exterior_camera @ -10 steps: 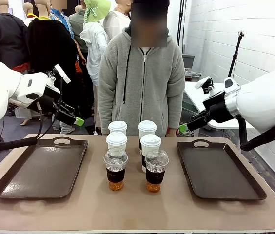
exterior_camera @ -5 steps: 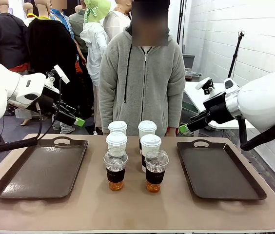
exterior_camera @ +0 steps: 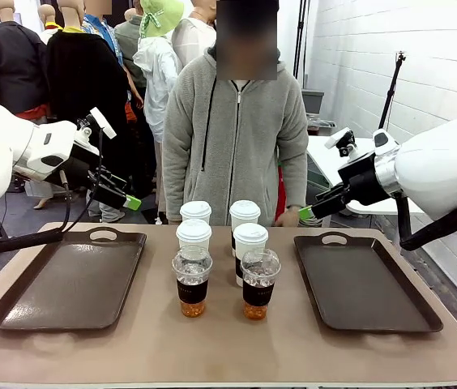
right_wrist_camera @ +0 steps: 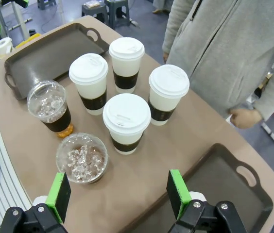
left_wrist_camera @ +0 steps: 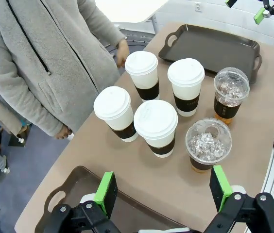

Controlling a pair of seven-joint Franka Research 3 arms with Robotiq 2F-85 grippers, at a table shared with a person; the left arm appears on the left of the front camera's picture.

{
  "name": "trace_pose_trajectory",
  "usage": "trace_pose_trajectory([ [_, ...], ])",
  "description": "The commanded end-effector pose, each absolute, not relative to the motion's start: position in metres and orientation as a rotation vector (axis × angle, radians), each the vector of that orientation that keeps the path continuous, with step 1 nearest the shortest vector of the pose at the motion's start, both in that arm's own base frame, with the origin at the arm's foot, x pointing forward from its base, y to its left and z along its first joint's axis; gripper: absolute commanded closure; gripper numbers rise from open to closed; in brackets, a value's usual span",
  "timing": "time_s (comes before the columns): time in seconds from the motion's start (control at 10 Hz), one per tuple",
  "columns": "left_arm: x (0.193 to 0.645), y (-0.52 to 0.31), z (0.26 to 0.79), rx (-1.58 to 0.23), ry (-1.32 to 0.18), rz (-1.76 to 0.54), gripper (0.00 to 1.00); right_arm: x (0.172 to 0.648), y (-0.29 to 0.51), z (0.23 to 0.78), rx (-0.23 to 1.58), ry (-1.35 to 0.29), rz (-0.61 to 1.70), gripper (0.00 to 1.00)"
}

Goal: Distribute the coffee onto the tray.
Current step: Pick up one iced Americano and place it on the right Handle tray.

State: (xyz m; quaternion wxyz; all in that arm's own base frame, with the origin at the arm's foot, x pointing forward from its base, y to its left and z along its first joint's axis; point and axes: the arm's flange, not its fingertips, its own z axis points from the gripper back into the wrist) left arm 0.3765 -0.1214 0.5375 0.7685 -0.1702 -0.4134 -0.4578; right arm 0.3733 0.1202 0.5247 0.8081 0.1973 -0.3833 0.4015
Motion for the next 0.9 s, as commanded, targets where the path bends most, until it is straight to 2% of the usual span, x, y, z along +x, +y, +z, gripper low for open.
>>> trace_pose_trajectory([
  [0.0,0.3773,-0.1198,0.5367,-0.372,-0.895,-0.989,0.0,0.3743,0.1201,0.5229,0.436,-0.816,0.857,0.0],
  [0.8,0.3773,-0.1198,0.5367,-0.372,-0.895,-0.989,0.0,0.3743,0.1201,0.5229,0.436,-0.816,0.857,0.0],
])
